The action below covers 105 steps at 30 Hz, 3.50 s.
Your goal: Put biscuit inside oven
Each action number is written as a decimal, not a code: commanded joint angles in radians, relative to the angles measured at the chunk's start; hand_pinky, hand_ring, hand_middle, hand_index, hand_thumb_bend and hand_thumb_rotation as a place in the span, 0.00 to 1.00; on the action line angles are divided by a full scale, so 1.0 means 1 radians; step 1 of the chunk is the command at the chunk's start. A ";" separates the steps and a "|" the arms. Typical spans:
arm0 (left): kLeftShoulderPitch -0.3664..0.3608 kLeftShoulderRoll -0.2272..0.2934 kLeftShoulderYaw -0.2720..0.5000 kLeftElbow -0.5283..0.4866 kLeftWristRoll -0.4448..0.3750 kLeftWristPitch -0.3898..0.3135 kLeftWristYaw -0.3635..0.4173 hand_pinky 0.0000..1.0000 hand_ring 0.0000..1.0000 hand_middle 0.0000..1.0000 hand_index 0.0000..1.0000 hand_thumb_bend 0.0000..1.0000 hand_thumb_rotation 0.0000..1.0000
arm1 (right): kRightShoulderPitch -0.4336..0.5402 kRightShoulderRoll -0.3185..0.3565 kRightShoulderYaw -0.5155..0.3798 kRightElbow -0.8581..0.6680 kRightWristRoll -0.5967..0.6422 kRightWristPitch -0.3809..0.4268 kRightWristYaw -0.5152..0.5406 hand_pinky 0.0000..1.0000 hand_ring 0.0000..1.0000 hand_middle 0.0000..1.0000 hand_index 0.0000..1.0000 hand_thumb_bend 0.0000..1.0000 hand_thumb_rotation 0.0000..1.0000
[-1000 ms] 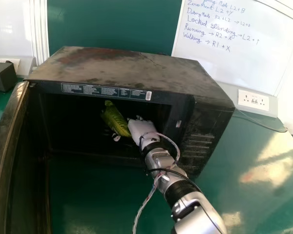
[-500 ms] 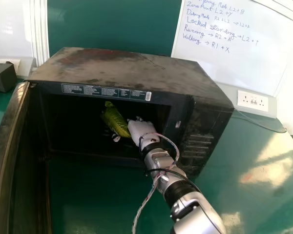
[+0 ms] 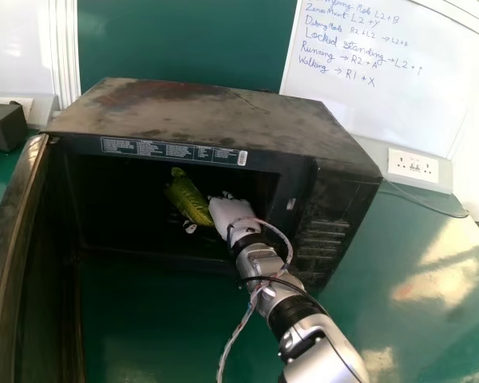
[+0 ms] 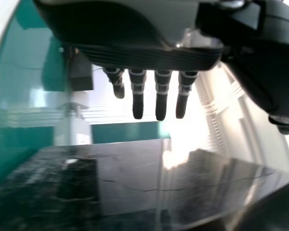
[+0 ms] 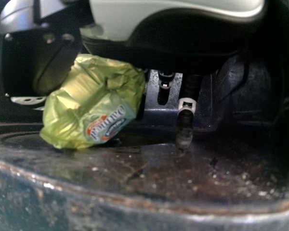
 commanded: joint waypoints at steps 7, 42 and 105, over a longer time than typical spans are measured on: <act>0.017 -0.018 0.030 -0.022 0.087 0.002 0.035 0.97 0.89 0.94 0.93 0.68 1.00 | 0.035 -0.001 0.010 0.020 0.008 0.005 0.016 0.85 0.92 0.90 0.89 0.51 0.79; 0.042 0.048 -0.012 0.008 0.053 0.010 0.002 1.00 0.88 0.93 0.92 0.70 1.00 | 0.095 -0.040 -0.006 -0.018 0.054 -0.080 -0.055 1.00 1.00 1.00 1.00 0.86 0.98; -0.022 0.072 0.030 0.011 0.086 0.008 0.010 0.99 0.95 0.98 0.98 0.66 1.00 | 1.287 -0.617 -0.543 -1.413 0.671 -0.621 0.318 1.00 1.00 1.00 1.00 0.77 1.00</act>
